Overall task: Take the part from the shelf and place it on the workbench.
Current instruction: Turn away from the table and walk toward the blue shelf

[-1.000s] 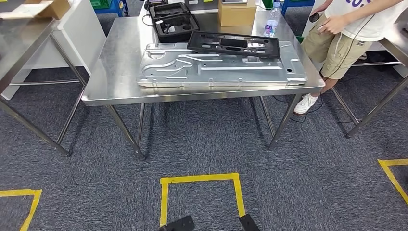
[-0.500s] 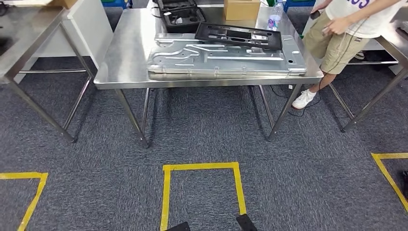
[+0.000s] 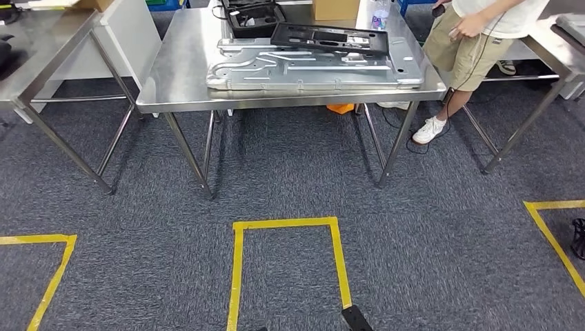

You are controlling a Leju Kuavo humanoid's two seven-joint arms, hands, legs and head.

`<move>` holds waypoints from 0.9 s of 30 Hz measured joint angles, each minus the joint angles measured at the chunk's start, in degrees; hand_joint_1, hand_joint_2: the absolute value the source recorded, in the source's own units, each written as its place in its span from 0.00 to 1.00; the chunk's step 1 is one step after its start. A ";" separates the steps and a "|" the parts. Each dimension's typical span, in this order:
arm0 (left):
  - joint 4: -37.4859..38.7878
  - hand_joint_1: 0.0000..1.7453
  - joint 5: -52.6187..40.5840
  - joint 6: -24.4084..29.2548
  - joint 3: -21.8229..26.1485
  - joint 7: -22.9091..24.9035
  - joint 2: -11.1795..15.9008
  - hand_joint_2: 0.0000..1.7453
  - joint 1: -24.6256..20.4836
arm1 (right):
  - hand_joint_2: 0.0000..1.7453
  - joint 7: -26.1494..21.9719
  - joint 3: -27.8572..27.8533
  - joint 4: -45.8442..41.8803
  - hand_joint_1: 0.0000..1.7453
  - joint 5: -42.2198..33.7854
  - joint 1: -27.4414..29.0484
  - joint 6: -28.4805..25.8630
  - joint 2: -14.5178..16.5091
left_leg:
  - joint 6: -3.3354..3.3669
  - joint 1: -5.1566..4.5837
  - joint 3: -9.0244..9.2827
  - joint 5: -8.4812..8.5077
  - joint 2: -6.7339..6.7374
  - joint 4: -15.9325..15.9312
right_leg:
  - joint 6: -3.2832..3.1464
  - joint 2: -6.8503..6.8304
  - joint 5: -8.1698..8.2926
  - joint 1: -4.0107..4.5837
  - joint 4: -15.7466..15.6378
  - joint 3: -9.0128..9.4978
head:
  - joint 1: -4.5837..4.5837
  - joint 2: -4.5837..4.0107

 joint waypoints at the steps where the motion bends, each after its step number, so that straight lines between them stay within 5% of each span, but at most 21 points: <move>1: 0.04 0.00 0.00 -0.01 -0.01 0.13 0.08 0.00 0.09 | 0.00 -0.01 0.00 0.00 0.00 0.01 0.01 0.00 0.00 | -0.22 0.01 -1.13 -3.28 0.01 4.24 | -0.18 0.00 0.75 0.01 0.02 -0.96 | -0.05 0.00; 3: 0.14 0.00 0.03 0.01 -0.02 0.33 0.27 0.00 0.21 | 0.00 -0.01 0.00 0.00 0.00 0.03 0.06 0.00 0.00 | -0.51 0.06 -2.18 -6.38 0.00 11.56 | -0.16 -0.09 2.24 0.01 0.08 -2.91 | -0.08 0.00; 5: 0.22 0.00 0.19 0.01 -0.02 0.49 0.48 0.00 0.34 | 0.00 -0.01 0.00 0.00 0.00 0.03 0.07 0.00 0.00 | -0.56 0.13 0.12 -4.33 0.01 11.98 | 0.04 -0.17 3.72 -0.01 0.12 -4.89 | -0.09 0.00; 7: 0.25 0.00 0.47 0.01 -0.02 0.61 0.62 0.00 0.32 | 0.00 -0.01 0.00 0.00 0.00 0.03 0.08 0.00 0.01 | -0.36 0.13 6.63 -2.08 0.00 4.24 | 0.45 -0.15 5.12 0.02 0.18 -6.60 | -0.10 0.00; 9: 0.25 0.00 0.64 0.03 -0.01 0.68 0.67 0.00 0.20 | 0.00 -0.02 0.00 0.00 0.00 0.08 0.09 0.00 0.02 | 0.15 -0.08 13.29 -2.72 -0.08 -5.34 | 1.01 -0.15 6.39 0.17 0.34 -7.63 | -0.08 0.00; 10: 0.26 0.00 0.68 0.04 -0.01 0.71 0.68 0.00 0.19 | 0.00 -0.03 0.00 0.00 0.00 0.12 0.09 0.00 0.02 | 0.40 -0.23 14.94 -3.28 -0.13 -7.99 | 1.30 -0.17 6.98 0.20 0.36 -7.90 | -0.06 0.00; 12: 0.30 0.00 0.79 0.04 -0.01 0.82 0.73 0.00 0.40 | 0.00 -0.03 0.00 0.00 0.00 0.21 0.12 0.00 0.01 | 1.04 -0.31 14.54 -2.98 -0.10 -8.68 | 1.86 -0.18 7.87 0.09 0.37 -8.33 | 0.02 0.00; 14: 0.36 0.00 0.82 0.03 -0.02 1.01 0.84 0.00 0.64 | 0.00 -0.03 0.01 0.00 0.00 0.34 0.25 0.00 0.00 | 1.97 -0.25 13.43 -2.04 0.00 -8.66 | 2.35 -0.09 5.47 -0.11 2.59 -9.48 | 0.05 0.00; 17: 0.40 0.00 0.43 0.01 -0.02 1.57 0.93 0.00 1.01 | 0.00 -0.11 0.04 0.00 0.00 0.84 0.35 0.00 0.03 | 2.77 -0.49 11.49 -0.35 0.07 -8.65 | 2.81 -0.03 -2.84 -0.26 13.74 -12.93 | 0.15 0.00; 18: 0.46 0.00 0.24 -0.02 -0.02 1.92 0.95 0.00 1.26 | 0.00 -0.09 0.06 0.00 0.00 1.08 0.37 0.00 0.04 | 2.79 -0.60 10.85 0.18 0.01 -8.62 | 2.87 -0.02 -3.94 -0.26 17.37 -13.66 | 0.16 0.00; 20: 0.63 0.00 -0.03 -0.07 -0.03 2.59 1.07 0.00 1.95 | 0.00 0.06 0.09 0.00 0.00 1.56 0.42 0.00 0.04 | 2.66 -0.79 9.68 1.19 -0.33 -8.54 | 2.73 0.10 -2.30 -0.25 19.02 -12.29 | 0.16 0.00; 22: 0.77 0.00 -0.18 -0.02 -0.04 3.24 1.20 0.00 2.62 | 0.00 0.20 0.11 0.01 0.00 1.82 0.46 0.00 0.02 | 2.41 -0.85 8.82 2.05 -0.99 -8.42 | 2.22 1.30 0.22 -0.23 11.89 -6.43 | 0.17 0.00; 24: 0.84 0.00 -0.21 0.26 -0.04 3.85 1.28 0.00 3.14 | 0.00 0.20 0.11 0.02 0.00 1.80 0.49 0.00 -0.07 | 1.98 -0.97 8.18 2.73 -1.75 -8.20 | 1.67 3.13 0.06 -0.17 3.02 -0.38 | 0.16 0.00; 27: 1.05 0.00 0.32 0.83 -0.04 4.52 1.47 0.00 4.26 | 0.00 0.12 0.11 0.02 0.00 1.64 0.64 0.00 -0.08 | 1.10 -1.03 7.33 3.46 -2.74 -7.85 | 1.07 2.97 -0.81 -0.07 -0.88 1.58 | 0.16 0.00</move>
